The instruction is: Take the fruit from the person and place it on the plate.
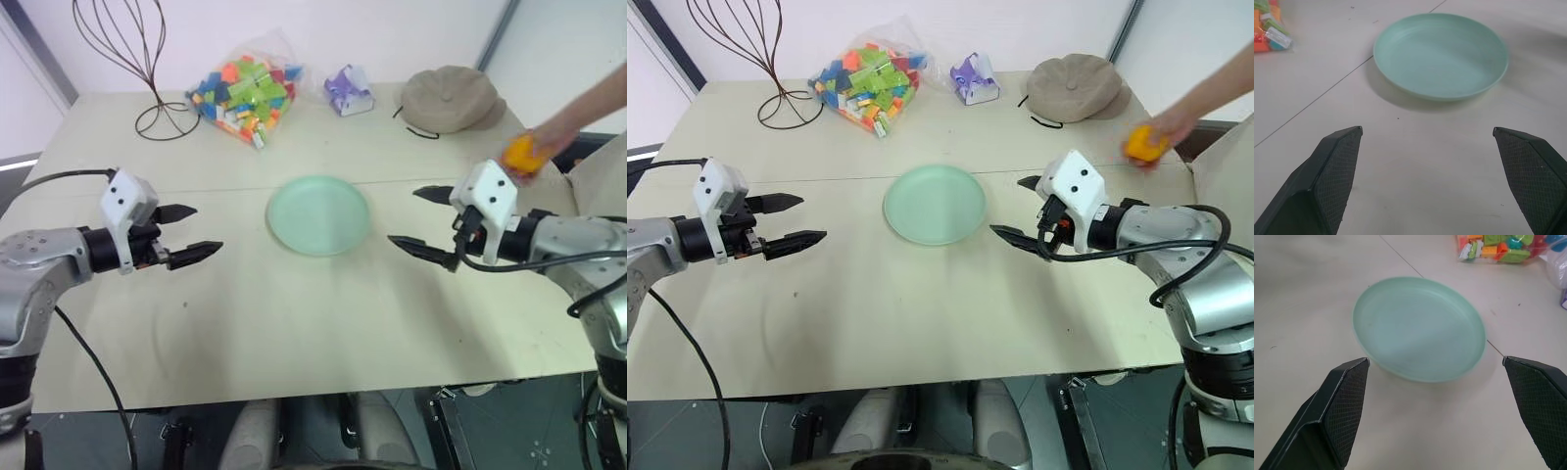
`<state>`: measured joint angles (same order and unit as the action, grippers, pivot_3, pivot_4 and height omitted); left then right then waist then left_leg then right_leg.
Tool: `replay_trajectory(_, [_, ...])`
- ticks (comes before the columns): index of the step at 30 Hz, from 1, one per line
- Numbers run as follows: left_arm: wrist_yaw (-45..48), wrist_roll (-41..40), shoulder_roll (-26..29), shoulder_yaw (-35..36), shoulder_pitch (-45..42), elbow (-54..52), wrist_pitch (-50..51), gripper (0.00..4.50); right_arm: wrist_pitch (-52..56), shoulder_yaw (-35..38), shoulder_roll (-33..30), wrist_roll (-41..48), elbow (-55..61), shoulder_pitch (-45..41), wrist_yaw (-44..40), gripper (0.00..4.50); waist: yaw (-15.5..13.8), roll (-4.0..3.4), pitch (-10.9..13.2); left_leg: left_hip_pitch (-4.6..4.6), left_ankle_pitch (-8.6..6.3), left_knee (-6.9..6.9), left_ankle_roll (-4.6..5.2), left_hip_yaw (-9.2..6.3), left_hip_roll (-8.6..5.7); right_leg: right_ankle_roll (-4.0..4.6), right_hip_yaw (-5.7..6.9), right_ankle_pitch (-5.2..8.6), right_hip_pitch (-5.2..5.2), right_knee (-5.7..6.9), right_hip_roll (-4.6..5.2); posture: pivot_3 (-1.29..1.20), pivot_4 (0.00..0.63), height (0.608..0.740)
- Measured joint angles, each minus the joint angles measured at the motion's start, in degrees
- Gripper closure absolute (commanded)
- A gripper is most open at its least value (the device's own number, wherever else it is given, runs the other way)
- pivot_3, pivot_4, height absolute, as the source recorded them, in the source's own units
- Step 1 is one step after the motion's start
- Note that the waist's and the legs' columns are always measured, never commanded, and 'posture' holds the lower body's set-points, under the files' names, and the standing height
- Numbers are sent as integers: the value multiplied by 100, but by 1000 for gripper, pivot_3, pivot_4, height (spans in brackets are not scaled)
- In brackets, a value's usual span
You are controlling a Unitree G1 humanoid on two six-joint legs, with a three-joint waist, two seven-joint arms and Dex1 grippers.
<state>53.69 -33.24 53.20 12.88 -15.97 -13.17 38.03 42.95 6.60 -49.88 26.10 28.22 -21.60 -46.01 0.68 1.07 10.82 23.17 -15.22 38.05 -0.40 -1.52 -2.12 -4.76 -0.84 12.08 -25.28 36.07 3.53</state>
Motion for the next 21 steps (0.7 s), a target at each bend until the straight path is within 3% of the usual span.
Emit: replay_trajectory(21, [-24, -15, -177, -44, -284, 84, -15, 0, 241, 220, -115, 190, 264, 111, 166, 30, -1, 0, 0, 0, 0, 2, 0, 0, 0, 0, 0, 0, 1, 1, -2, 0, 150, 740])
